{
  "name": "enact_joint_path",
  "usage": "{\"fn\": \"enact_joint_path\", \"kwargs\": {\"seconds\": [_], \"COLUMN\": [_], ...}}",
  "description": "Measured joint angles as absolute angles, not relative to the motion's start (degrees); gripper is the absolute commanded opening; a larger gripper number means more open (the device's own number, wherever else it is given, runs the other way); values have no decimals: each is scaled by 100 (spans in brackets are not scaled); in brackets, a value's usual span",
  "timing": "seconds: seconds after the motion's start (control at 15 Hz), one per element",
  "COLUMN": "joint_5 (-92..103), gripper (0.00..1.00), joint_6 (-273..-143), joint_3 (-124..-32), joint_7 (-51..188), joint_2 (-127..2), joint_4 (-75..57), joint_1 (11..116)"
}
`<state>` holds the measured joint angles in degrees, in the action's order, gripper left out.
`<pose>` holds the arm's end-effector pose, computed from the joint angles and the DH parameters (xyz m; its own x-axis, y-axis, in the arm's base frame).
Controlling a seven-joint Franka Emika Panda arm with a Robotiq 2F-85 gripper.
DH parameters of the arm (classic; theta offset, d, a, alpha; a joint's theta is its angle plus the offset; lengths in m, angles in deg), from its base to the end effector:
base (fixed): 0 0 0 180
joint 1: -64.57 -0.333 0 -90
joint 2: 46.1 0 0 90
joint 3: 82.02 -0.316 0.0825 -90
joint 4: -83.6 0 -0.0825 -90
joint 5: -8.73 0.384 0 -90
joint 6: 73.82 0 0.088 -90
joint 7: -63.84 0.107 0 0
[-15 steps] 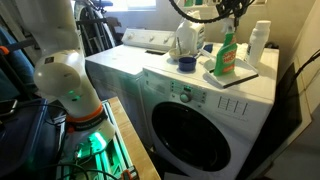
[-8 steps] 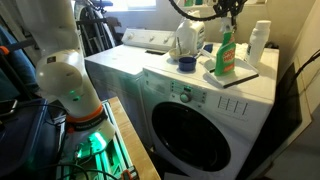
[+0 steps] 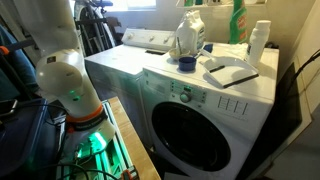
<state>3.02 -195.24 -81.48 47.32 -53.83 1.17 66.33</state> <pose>0.6386 -0.0297 0.6709 0.8321 0.3002 0.4663 0.2055 -0.9479 0.2434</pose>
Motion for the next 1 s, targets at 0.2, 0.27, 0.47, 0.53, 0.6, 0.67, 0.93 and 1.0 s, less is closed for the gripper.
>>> {"fn": "enact_joint_path", "kwargs": {"seconds": [0.2,0.27,0.47,0.53,0.6,0.67,0.93,1.0], "joint_5": [839,861,463,290,147,50,7,7], "gripper": [11,11,11,11,11,11,11,11], "joint_6": [-19415,-19375,-19602,-19796,-19988,-20107,-20167,-20167], "joint_3": [-8401,-8488,-8588,-8588,-8587,-8586,-8536,-8515], "joint_7": [3971,3762,3492,3466,3445,3407,3186,3136], "joint_2": [-5683,-5848,-6414,-6615,-6813,-6999,-7506,-7567], "joint_4": [628,774,1085,1177,1282,1400,1767,1799], "joint_1": [6577,6529,6298,6234,6193,6173,6209,6232]}}
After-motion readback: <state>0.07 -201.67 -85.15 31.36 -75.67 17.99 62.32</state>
